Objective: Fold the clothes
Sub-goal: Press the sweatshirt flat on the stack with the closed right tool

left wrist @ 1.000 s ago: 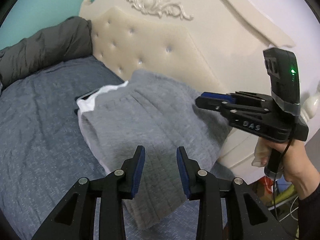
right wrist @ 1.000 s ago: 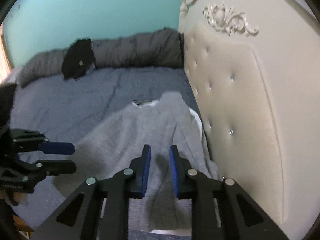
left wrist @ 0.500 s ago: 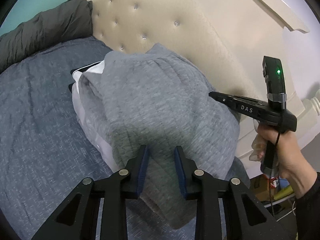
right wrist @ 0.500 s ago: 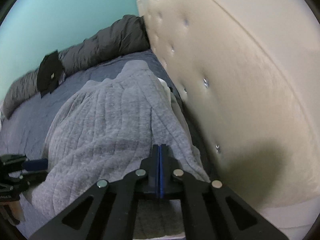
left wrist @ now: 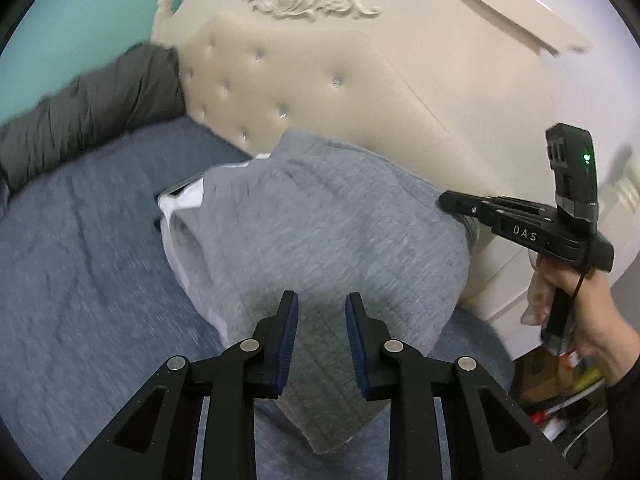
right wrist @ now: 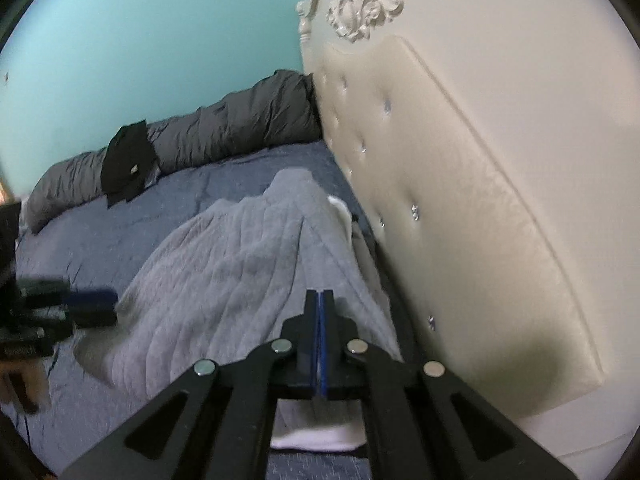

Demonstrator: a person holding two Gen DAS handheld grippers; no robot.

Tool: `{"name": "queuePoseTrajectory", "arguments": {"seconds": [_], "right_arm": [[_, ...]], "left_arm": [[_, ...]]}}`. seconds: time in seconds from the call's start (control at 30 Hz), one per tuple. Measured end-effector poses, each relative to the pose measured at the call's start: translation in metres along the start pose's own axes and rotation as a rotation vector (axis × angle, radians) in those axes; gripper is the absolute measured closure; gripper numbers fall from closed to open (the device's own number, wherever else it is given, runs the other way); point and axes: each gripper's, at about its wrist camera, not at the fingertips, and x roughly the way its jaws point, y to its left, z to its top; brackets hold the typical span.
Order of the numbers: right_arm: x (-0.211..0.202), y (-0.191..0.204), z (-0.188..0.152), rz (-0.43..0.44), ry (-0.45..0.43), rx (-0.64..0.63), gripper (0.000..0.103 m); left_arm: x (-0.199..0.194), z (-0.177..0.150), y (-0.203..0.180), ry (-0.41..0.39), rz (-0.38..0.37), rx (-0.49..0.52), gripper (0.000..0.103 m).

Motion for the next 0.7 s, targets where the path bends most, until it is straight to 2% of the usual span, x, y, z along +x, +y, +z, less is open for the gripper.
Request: {"name": "queuePoseTrajectory", "arguments": {"seconds": [0.17, 0.27, 0.53, 0.7], "right_arm": [[0.024, -0.01, -0.011, -0.03, 0.045, 0.037, 0.103], [0.034, -0.017, -0.02, -0.021, 0.041, 0.087, 0.103], [0.047, -0.024, -0.045, -0.049, 0.033, 0.103, 0.103], [0.027, -0.021, -0.024, -0.01, 0.003, 0.092, 0.103]], "left_arm": [[0.014, -0.009, 0.003, 0.046, 0.002, -0.012, 0.077], [0.023, -0.019, 0.009, 0.063, 0.001, -0.031, 0.077], [0.026, -0.026, 0.007, 0.07, 0.007, -0.023, 0.077], [0.025, -0.026, 0.005, 0.072, 0.017, -0.013, 0.082]]}}
